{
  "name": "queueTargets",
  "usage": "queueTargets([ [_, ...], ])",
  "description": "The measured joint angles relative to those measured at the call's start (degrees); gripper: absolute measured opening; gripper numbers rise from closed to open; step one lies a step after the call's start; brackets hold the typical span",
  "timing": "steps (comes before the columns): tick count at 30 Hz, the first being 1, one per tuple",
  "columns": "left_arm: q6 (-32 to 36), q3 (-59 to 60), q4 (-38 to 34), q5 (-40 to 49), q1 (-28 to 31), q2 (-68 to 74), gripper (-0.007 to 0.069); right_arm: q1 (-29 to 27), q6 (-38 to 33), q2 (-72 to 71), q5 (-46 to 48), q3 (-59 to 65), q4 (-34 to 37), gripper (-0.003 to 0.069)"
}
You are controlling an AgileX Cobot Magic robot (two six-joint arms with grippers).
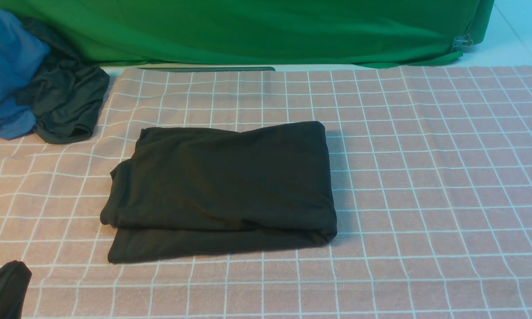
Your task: Fold a long-sleeved shirt over a pink coffee tablecloth.
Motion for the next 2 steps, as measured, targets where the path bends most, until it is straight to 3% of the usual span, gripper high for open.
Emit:
queueTargets([
  [2,0.0,0.0,0.0,0.0,0.0,0.0,0.0013,0.0,0.0,0.0,0.0,0.0,0.0,0.0237],
])
